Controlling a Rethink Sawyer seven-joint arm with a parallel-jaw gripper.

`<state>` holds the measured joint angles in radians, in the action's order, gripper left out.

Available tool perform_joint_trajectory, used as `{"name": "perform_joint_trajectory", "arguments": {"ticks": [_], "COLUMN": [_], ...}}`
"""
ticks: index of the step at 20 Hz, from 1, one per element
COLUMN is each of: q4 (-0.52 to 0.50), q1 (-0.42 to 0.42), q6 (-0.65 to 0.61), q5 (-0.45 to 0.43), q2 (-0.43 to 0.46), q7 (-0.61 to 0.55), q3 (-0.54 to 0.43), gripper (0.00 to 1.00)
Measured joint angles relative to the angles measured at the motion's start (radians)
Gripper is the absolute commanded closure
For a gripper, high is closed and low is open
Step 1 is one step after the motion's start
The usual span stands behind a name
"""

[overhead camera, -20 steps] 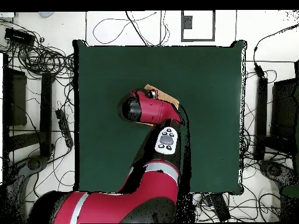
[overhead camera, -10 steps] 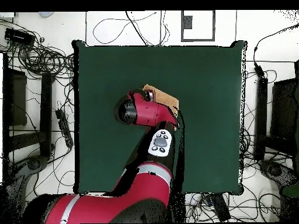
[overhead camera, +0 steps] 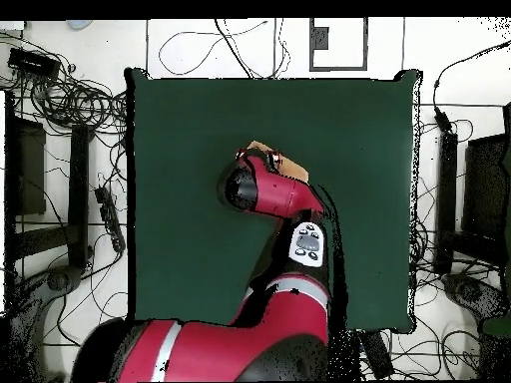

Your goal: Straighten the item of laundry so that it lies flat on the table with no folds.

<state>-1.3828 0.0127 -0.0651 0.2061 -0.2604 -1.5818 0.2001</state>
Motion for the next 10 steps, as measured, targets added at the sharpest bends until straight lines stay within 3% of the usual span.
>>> {"name": "perform_joint_trajectory", "arguments": {"ticks": [10], "q4": [0.000], "q1": [-0.069], "q6": [0.041], "q5": [-0.014], "q2": [0.003], "q7": [0.000], "q3": [-0.081], "gripper": [0.00]}}
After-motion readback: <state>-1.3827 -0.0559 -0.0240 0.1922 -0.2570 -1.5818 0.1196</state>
